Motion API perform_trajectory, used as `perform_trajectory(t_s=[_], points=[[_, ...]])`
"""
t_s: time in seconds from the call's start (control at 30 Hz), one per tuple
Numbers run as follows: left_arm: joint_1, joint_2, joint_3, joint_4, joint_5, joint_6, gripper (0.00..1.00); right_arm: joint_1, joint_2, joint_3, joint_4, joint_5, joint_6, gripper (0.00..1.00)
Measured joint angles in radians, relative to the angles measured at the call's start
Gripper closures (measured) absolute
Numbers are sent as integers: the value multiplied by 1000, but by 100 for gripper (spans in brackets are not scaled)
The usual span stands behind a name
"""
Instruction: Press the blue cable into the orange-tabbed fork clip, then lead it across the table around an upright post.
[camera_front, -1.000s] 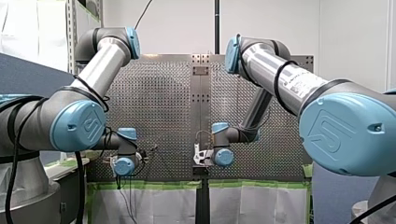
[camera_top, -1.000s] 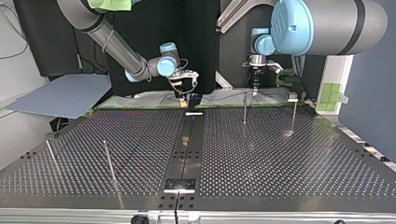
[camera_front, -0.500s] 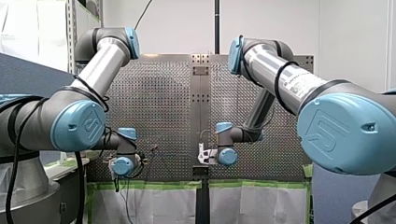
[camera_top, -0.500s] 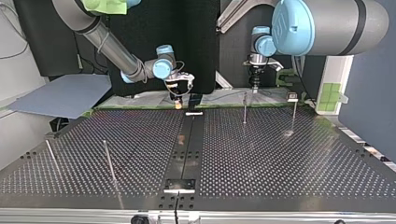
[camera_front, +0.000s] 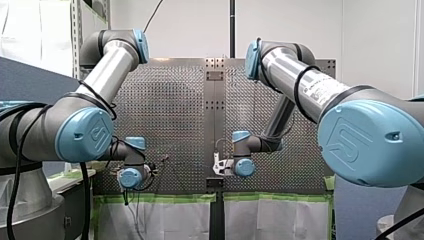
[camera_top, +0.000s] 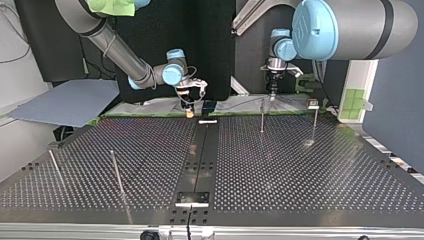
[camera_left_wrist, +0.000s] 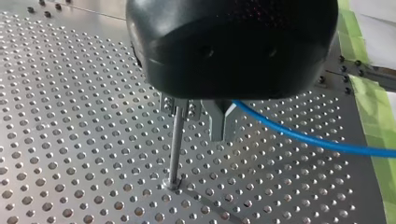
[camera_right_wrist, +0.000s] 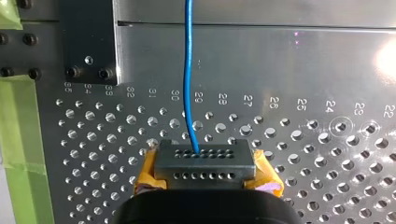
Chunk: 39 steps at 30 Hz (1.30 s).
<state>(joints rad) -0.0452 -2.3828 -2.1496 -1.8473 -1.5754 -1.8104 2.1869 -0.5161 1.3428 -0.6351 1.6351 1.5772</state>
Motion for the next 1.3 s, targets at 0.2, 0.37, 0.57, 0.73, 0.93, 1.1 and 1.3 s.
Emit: perform_trajectory(t_s=[0.2,0.37,0.57,0.73,0.93,1.1,1.3], points=[[9,0,1,5,9,-11,100,-1,0,-5,1,-1,0,98],[14,0,14,-1,14,-14,100,-3,0,-5,0,-1,0,98],[15,0,57,-46,16,-9,100,-7,0,-7,0,-1,0,98],[15,0,92,-85,14,-6,100,-15,0,-7,2,-1,1,98],[15,0,101,-106,14,-7,100,-29,0,-9,1,-1,4,98],[15,0,102,-108,14,-21,100,-41,0,-17,4,-3,6,98],[18,1,102,-107,17,-38,100,-46,0,-35,22,-9,3,98]])
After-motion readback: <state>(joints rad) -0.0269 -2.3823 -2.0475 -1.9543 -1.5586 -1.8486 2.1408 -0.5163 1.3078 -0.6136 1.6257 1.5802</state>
